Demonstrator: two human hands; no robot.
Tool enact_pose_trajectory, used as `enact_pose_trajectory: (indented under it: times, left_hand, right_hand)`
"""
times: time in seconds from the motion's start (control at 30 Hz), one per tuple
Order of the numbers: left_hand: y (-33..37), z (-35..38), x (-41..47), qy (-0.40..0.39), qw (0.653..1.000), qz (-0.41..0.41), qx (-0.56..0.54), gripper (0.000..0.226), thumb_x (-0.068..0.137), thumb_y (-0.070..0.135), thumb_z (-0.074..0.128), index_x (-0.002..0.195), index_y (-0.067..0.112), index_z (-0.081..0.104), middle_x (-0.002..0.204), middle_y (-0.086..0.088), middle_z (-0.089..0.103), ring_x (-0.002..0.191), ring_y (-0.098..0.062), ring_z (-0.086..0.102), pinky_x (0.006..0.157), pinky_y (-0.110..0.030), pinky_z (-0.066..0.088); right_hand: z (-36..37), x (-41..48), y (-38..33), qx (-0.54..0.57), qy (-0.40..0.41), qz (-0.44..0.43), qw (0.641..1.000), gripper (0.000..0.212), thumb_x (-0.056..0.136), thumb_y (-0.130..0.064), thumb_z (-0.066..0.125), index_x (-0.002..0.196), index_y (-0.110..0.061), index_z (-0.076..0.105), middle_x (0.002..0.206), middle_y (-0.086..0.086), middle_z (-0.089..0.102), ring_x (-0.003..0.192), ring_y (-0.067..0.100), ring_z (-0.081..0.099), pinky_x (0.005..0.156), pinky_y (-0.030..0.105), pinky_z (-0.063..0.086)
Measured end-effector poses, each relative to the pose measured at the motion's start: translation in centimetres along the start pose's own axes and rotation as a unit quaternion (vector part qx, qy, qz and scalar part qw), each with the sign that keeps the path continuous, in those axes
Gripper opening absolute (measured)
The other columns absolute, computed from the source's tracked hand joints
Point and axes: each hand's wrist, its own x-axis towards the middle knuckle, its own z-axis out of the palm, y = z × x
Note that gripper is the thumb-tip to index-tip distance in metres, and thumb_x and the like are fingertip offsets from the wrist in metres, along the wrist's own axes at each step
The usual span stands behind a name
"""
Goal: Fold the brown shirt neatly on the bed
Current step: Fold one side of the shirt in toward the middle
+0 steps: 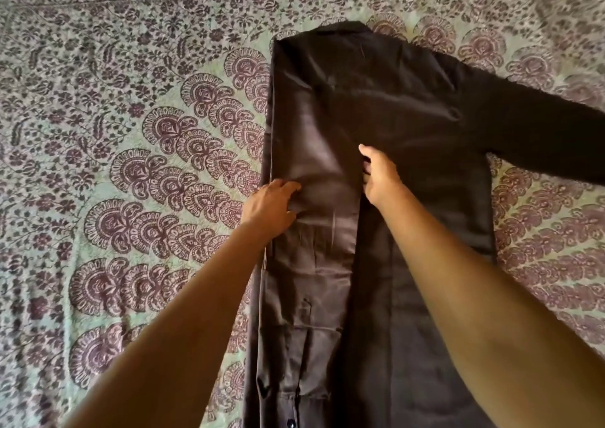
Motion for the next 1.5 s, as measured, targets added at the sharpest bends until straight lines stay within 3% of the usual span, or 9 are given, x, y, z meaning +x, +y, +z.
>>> enact_pose_trajectory:
  times: [0.17,0.27,0.47,0.57,0.67,0.87,1.1,1.3,1.5]
  left_hand:
    - [-0.2,0.2,0.6,-0.001,1.0,-0.023,0.003,0.06,0.081,0.022,0.069,0.135,0.028,0.044,0.139,-0.001,0.041,0.116,-0.029,0.053,0.092,-0.044,0.048]
    - [-0.1,0.3,0.9,-0.003,1.0,-0.023,0.013,0.06,0.08,0.023,0.069,0.134,0.028,0.045,0.137,-0.001,0.041,0.115,-0.029,0.053,0.092,-0.044,0.048]
    - [-0.1,-1.7,2.9,0.09,0.993,-0.059,-0.042,0.03,0.086,0.029,0.06,0.116,0.029,0.062,0.116,0.0,0.064,0.1,-0.027,0.063,0.077,-0.031,0.047]
    - [-0.2,-3.0,5.7,0.239,0.967,-0.044,-0.072,0.029,0.092,0.025,0.049,0.12,0.023,0.059,0.121,-0.004,0.062,0.102,-0.029,0.061,0.077,-0.032,0.043]
    - [-1.7,-3.3,10.3,0.219,0.974,0.046,-0.038,0.046,0.096,0.029,0.04,0.142,0.022,0.036,0.151,-0.003,0.033,0.139,-0.022,0.03,0.111,-0.037,0.022]
    - [-4.6,-4.6,18.3,0.14,0.988,0.051,0.045,0.063,0.098,0.046,0.028,0.15,0.018,0.006,0.159,0.0,0.0,0.146,-0.017,-0.002,0.117,-0.038,-0.003]
    - [-5.9,-6.3,22.3,0.156,0.985,0.02,0.077,0.056,0.098,0.044,0.027,0.149,0.027,0.013,0.157,0.006,0.012,0.145,-0.019,0.007,0.117,-0.047,-0.001]
    - [-4.3,-8.6,23.9,0.215,0.969,-0.11,-0.045,0.05,0.098,0.035,0.026,0.147,0.025,0.025,0.158,0.002,0.01,0.145,-0.021,0.004,0.116,-0.047,-0.001]
    - [-3.8,-5.9,22.1,0.141,0.987,0.042,0.069,0.055,0.099,0.043,0.025,0.149,0.028,0.009,0.159,0.004,0.003,0.146,-0.017,0.002,0.116,-0.041,0.0]
  right_hand:
    - [-0.1,1.4,-1.1,-0.045,0.088,-0.098,0.99,0.03,0.079,0.001,0.064,0.108,-0.008,0.068,0.095,0.006,0.065,0.08,0.014,0.06,0.07,0.023,0.048]
    - [-0.8,2.0,-0.3,-0.169,0.163,-0.197,0.952,0.032,0.075,0.007,0.057,0.1,-0.006,0.07,0.096,0.012,0.071,0.088,0.024,0.066,0.077,0.029,0.051]
    - [0.4,1.3,0.8,-0.379,0.164,-0.536,0.737,0.03,0.081,-0.01,0.05,0.108,-0.006,0.062,0.103,0.012,0.065,0.095,0.031,0.061,0.082,0.039,0.047]
    - [2.9,1.6,1.6,-0.511,0.029,-0.545,0.664,0.048,0.092,-0.022,0.04,0.137,-0.004,0.041,0.14,0.015,0.045,0.132,0.028,0.04,0.108,0.038,0.031]
    - [3.6,2.9,3.0,-0.622,0.004,-0.492,0.609,0.062,0.095,-0.039,0.025,0.147,-0.006,0.018,0.154,0.014,0.018,0.143,0.025,0.016,0.116,0.038,0.01]
    - [3.5,3.7,4.0,-0.661,0.039,-0.473,0.582,0.067,0.092,-0.045,0.025,0.147,-0.009,0.017,0.154,0.017,0.015,0.143,0.028,0.017,0.116,0.043,0.013]
    - [3.6,3.7,4.0,-0.669,0.049,-0.465,0.578,0.067,0.092,-0.043,0.03,0.148,-0.01,0.013,0.155,0.016,0.012,0.143,0.028,0.015,0.116,0.041,0.011]
    - [3.7,3.7,3.9,-0.668,0.049,-0.462,0.581,0.067,0.091,-0.044,0.029,0.147,-0.008,0.019,0.155,0.017,0.014,0.143,0.028,0.017,0.116,0.041,0.011]
    - [3.8,3.8,4.0,-0.671,0.048,-0.459,0.581,0.067,0.091,-0.044,0.029,0.147,-0.009,0.02,0.154,0.017,0.014,0.143,0.028,0.017,0.117,0.042,0.014]
